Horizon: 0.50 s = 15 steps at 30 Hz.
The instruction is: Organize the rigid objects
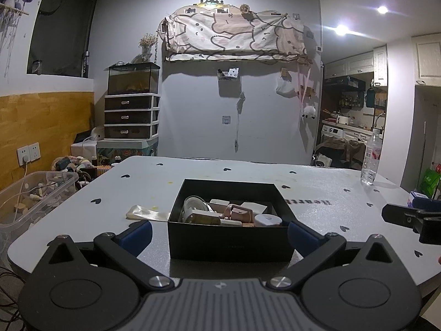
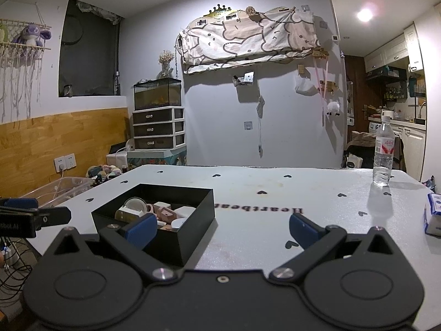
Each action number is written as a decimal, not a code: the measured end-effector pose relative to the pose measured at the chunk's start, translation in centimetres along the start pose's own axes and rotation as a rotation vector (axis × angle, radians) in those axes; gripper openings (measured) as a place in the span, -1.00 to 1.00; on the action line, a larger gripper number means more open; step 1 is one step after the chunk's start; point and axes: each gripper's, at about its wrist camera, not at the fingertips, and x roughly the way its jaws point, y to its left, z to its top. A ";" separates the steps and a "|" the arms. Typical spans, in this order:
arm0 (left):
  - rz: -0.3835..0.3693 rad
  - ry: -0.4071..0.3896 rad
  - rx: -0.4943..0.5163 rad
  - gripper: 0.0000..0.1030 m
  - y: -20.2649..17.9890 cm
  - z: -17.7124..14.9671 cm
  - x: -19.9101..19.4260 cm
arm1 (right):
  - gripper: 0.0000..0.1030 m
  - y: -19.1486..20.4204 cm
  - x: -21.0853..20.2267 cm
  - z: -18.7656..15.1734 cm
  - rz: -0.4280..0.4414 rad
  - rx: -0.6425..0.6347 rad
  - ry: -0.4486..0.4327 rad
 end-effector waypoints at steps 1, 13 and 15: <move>0.000 0.000 0.000 1.00 0.0 0.0 0.0 | 1.00 0.0 0.0 0.0 0.000 0.000 0.000; 0.000 0.001 0.000 1.00 0.0 0.0 0.0 | 1.00 0.0 0.0 -0.1 0.000 0.000 0.000; -0.001 0.001 0.000 1.00 0.0 0.0 0.0 | 1.00 0.0 0.0 -0.1 0.000 -0.001 0.000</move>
